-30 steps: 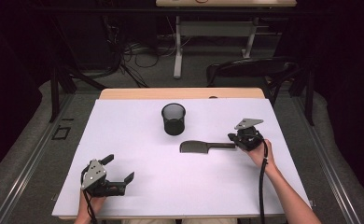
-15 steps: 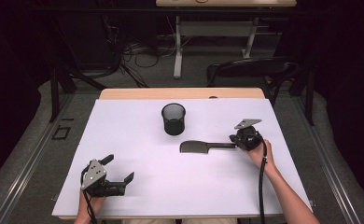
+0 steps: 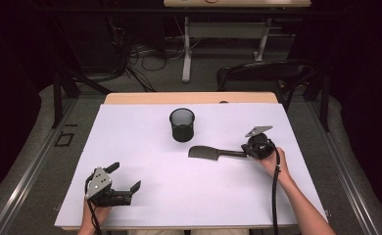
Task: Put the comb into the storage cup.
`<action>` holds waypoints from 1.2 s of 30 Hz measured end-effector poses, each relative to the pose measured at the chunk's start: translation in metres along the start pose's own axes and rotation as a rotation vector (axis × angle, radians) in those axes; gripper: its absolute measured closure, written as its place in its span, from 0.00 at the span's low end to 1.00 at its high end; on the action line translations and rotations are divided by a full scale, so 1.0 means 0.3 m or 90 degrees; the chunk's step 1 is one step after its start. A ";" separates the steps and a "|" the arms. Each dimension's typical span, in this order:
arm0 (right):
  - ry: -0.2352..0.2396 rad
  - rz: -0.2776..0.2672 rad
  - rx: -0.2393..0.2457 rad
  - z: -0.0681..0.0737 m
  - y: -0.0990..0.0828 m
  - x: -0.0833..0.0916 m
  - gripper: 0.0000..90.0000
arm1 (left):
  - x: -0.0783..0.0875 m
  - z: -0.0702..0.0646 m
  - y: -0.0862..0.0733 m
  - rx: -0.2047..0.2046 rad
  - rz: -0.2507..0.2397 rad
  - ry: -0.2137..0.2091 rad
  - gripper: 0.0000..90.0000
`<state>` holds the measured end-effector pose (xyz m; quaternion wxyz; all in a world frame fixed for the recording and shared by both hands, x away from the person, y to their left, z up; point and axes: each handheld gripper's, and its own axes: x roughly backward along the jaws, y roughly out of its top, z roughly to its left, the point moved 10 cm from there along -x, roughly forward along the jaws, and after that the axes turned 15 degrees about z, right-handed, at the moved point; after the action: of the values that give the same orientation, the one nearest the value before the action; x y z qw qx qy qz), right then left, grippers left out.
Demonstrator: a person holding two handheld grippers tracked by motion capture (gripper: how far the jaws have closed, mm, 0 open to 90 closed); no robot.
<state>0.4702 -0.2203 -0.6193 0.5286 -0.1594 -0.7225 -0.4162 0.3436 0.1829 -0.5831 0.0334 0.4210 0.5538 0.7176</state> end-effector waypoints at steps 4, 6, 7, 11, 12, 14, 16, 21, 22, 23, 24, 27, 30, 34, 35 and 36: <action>0.001 0.007 0.002 0.004 -0.006 -0.001 1.00 | 0.001 0.000 0.000 0.000 0.000 0.000 0.00; 0.002 0.009 0.002 0.006 -0.008 -0.001 1.00 | 0.002 -0.001 0.000 0.000 0.000 0.001 0.00; 0.003 0.010 0.002 0.007 -0.010 -0.001 1.00 | 0.002 -0.001 0.000 0.000 0.000 0.001 0.00; 0.004 0.020 0.003 0.011 -0.016 -0.001 1.00 | 0.001 -0.002 0.000 -0.001 0.001 0.000 0.00; 0.002 0.023 0.002 0.011 -0.018 0.000 1.00 | 0.001 -0.002 -0.001 -0.001 0.001 0.000 0.00; 0.003 0.025 0.004 0.013 -0.020 0.000 1.00 | 0.001 -0.002 0.000 -0.001 0.001 0.000 0.00; 0.005 0.027 0.004 0.015 -0.022 0.002 1.00 | 0.001 -0.001 0.000 -0.002 0.000 0.000 0.00; 0.007 0.034 0.007 0.019 -0.030 0.002 1.00 | 0.002 -0.001 0.000 -0.002 0.001 0.001 0.00; 0.008 0.035 0.006 0.021 -0.032 0.001 1.00 | 0.002 -0.001 0.000 -0.002 0.000 0.001 0.00; 0.008 0.036 0.006 0.022 -0.032 0.001 1.00 | 0.002 -0.001 0.000 -0.002 0.000 0.001 0.00; 0.008 0.036 0.009 0.022 -0.032 0.000 1.00 | 0.002 -0.001 0.000 -0.003 0.000 0.001 0.00; 0.009 0.040 0.009 0.027 -0.035 0.002 1.00 | 0.002 -0.001 0.000 -0.003 0.000 0.001 0.00; 0.008 0.043 0.012 0.028 -0.037 0.003 1.00 | 0.002 -0.001 0.000 -0.003 0.000 0.001 0.00; 0.008 0.047 0.011 0.030 -0.042 0.002 1.00 | 0.003 -0.001 0.000 -0.004 0.000 0.000 0.00; 0.010 0.049 0.011 0.031 -0.043 0.001 1.00 | 0.003 -0.001 0.000 -0.004 0.000 0.000 0.00; 0.009 0.050 0.011 0.031 -0.044 0.002 1.00 | 0.003 -0.001 0.000 -0.003 0.000 0.001 0.00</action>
<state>0.4552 -0.2213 -0.6253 0.5513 -0.1800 -0.7154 -0.3897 0.3429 0.1832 -0.5825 0.0342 0.4205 0.5519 0.7193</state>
